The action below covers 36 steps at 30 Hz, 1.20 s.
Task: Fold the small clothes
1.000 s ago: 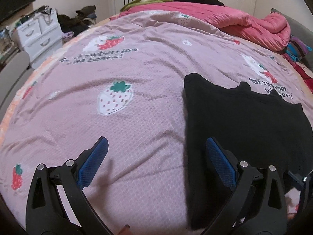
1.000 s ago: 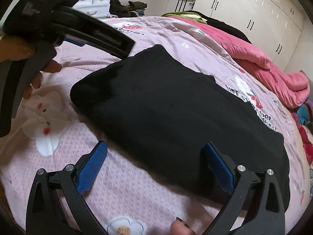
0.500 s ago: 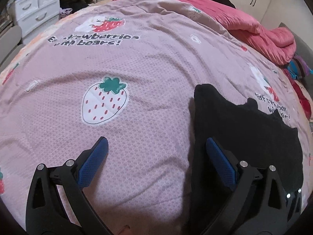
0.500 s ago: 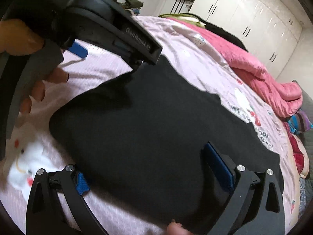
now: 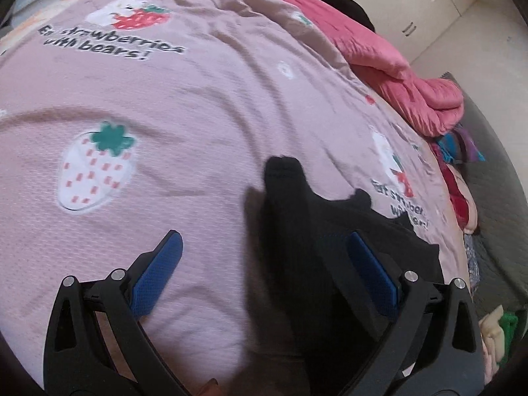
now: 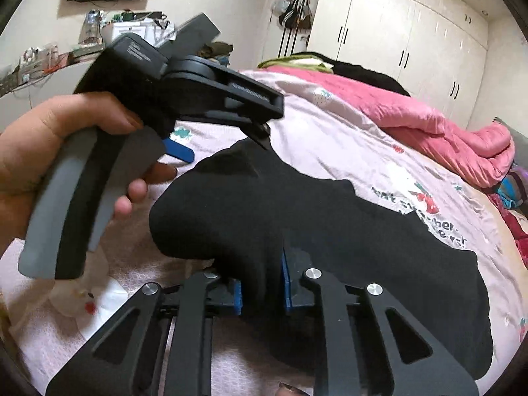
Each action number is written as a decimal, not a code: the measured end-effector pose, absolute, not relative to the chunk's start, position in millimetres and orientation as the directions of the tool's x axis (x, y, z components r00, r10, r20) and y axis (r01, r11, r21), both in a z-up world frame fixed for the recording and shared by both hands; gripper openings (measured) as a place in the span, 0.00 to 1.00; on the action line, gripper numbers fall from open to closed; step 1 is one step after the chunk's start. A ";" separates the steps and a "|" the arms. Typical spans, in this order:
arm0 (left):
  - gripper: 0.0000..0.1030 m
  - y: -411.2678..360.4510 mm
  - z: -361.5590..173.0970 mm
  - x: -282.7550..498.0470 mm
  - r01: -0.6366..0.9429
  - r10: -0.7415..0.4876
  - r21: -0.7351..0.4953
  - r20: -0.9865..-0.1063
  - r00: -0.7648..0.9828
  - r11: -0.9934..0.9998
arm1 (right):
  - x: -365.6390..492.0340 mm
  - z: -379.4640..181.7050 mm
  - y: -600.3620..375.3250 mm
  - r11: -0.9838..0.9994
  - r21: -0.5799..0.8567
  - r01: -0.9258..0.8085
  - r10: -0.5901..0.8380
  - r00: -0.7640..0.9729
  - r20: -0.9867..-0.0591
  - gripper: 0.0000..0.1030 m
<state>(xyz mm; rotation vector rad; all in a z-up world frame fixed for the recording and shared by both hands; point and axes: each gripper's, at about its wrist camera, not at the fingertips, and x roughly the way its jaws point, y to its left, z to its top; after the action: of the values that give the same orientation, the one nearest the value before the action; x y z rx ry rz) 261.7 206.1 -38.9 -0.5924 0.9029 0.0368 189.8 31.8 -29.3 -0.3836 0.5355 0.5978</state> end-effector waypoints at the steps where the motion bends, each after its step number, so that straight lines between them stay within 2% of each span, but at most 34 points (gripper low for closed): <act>1: 0.91 201.8 -38.6 263.0 -0.270 -0.210 -0.465 -0.747 0.631 0.843 | 190.0 -28.7 28.9 0.767 -0.177 -0.617 0.431 0.699 -0.570 0.15; 5: 0.90 187.6 -38.1 266.7 -0.253 -0.228 -0.482 -0.733 0.641 0.839 | 186.7 -21.8 19.8 0.776 -0.172 -0.607 0.437 0.714 -0.546 0.14; 7: 0.75 177.5 -34.6 268.5 -0.232 -0.241 -0.485 -0.726 0.644 0.843 | 185.5 -17.6 13.3 0.783 -0.171 -0.598 0.438 0.726 -0.530 0.14; 8: 0.57 175.0 -33.4 269.0 -0.223 -0.247 -0.487 -0.724 0.644 0.844 | 185.1 -16.0 9.7 0.787 -0.165 -0.594 0.440 0.729 -0.524 0.14; 9: 0.44 170.1 -31.8 269.8 -0.207 -0.267 -0.498 -0.718 0.643 0.842 | 184.5 -13.8 4.6 0.790 -0.155 -0.593 0.448 0.731 -0.515 0.14; 10: 0.36 166.4 -30.8 270.1 -0.187 -0.291 -0.514 -0.708 0.644 0.837 | 184.0 -12.1 0.0 0.793 -0.148 -0.591 0.452 0.733 -0.508 0.13; 11: 0.24 162.0 -28.5 270.1 -0.167 -0.310 -0.524 -0.699 0.645 0.835 | 183.0 -10.9 -4.2 0.796 -0.143 -0.588 0.452 0.736 -0.504 0.13; 15: 0.17 140.2 -7.6 264.6 -0.096 -0.316 -0.505 -0.664 0.677 0.858 | 179.4 -5.2 -24.0 0.812 -0.130 -0.570 0.452 0.753 -0.479 0.13; 24: 0.16 74.8 34.7 264.4 0.030 -0.358 -0.485 -0.600 0.715 0.874 | 174.8 11.6 -77.3 0.864 -0.073 -0.497 0.420 0.795 -0.437 0.13; 36: 0.16 -2.1 35.8 280.7 0.096 -0.377 -0.426 -0.646 0.664 0.900 | 175.9 6.0 -145.5 0.923 0.091 -0.375 0.375 0.815 -0.441 0.12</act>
<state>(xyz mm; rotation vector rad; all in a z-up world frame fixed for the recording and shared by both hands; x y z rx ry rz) 280.7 -2.1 35.8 -0.3752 0.8045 -0.2742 175.9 -145.5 6.0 -0.0001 0.4708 0.3999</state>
